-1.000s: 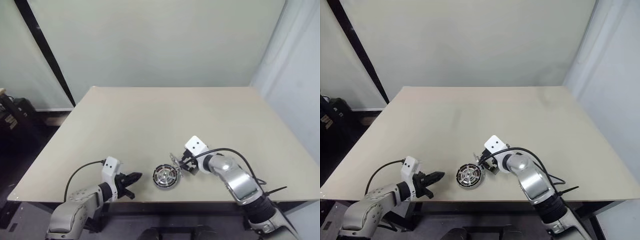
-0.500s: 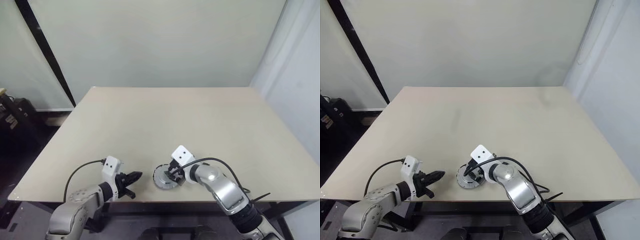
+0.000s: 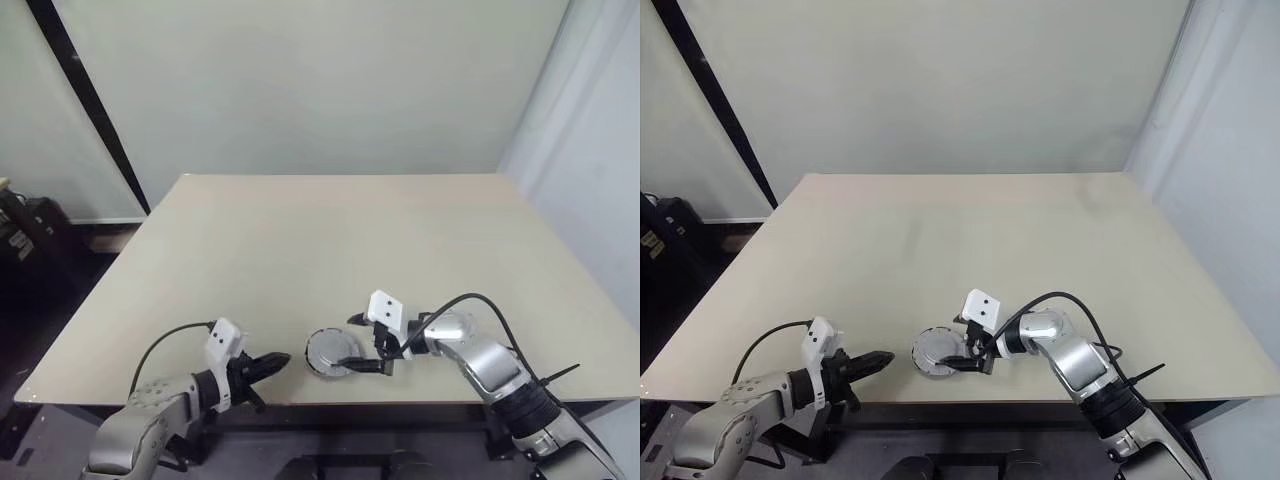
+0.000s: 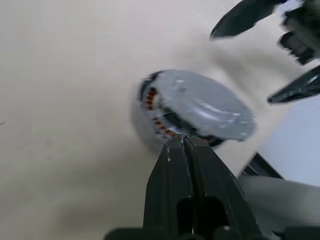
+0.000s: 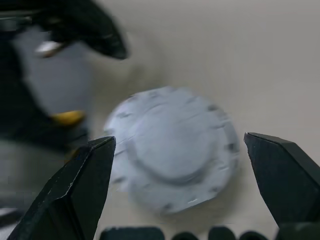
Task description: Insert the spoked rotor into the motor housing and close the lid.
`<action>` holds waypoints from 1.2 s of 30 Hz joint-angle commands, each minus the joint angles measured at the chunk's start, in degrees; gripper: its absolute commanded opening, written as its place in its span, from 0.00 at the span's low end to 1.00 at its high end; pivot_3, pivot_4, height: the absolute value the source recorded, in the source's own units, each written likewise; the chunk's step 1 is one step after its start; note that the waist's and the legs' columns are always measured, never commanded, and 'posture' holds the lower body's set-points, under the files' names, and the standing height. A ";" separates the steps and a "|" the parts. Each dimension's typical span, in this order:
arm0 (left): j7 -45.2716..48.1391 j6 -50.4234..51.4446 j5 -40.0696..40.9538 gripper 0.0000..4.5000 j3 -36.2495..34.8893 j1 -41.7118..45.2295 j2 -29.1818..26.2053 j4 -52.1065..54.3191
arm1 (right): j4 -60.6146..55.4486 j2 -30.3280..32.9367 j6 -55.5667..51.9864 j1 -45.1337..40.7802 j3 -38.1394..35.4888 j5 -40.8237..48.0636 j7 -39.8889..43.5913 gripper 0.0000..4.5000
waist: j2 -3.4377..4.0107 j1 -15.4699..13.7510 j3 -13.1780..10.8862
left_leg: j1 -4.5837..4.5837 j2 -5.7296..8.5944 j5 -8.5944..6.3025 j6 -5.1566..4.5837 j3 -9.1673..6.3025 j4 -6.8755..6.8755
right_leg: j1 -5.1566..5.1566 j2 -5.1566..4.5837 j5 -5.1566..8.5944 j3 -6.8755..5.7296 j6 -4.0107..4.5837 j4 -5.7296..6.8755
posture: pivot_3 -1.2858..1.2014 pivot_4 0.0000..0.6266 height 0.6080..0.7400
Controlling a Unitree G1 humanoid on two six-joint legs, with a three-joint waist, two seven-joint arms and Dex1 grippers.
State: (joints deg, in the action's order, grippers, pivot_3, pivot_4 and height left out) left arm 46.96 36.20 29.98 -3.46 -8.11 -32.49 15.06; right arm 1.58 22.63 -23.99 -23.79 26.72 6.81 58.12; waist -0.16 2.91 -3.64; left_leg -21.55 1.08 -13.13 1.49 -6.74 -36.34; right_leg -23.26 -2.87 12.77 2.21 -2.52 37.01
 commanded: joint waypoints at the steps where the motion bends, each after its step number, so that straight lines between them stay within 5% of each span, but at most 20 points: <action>1: 1.46 -1.45 -0.03 0.00 -0.16 1.54 -1.02 -0.16 | 3.15 -0.68 4.17 -2.77 0.18 0.38 3.54 1.00 | -0.01 -0.03 0.00 | 0.00 0.00 0.00 0.00 -0.01 -0.01 | -0.01 0.01 0.00 0.00 0.00 0.01 | 0.52 0.00 1.00; 27: 2.88 -2.80 -1.17 0.00 -0.12 0.99 -3.68 -0.29 | 24.65 -9.05 14.74 -9.17 -0.52 -4.78 4.31 1.00 | 0.03 -0.02 0.00 | 0.11 0.02 0.01 0.01 -0.02 -0.39 | -0.03 0.05 -0.02 0.04 0.03 0.69 | 0.52 0.00 1.00; 31: 2.61 -3.15 -1.60 0.00 0.15 1.43 -3.42 -0.54 | 24.41 -9.48 13.74 -9.13 -1.30 -4.46 3.53 0.74 | 0.03 -0.01 0.00 | 0.11 0.02 0.01 0.01 0.00 -0.49 | 0.00 0.05 -0.01 0.06 0.04 0.70 | 0.52 0.00 1.00; 36: 2.25 -3.42 -2.14 0.00 0.69 2.17 -2.95 -1.09 | 21.30 -11.10 8.73 -8.31 -2.91 -3.27 1.45 0.74 | 0.03 -0.02 0.00 | 0.10 0.02 0.02 0.01 -0.02 -0.50 | -0.02 0.06 -0.02 0.05 0.03 0.74 | 0.52 0.00 1.00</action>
State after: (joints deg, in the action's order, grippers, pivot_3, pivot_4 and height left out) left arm 49.22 34.03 27.94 -2.91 -6.88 -35.48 13.44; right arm 26.16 12.13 -14.23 -31.09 25.72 2.16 60.50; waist -0.12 2.88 -3.64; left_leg -21.45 1.10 -13.11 1.49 -6.77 -36.84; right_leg -23.29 -2.81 12.75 2.27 -2.49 37.75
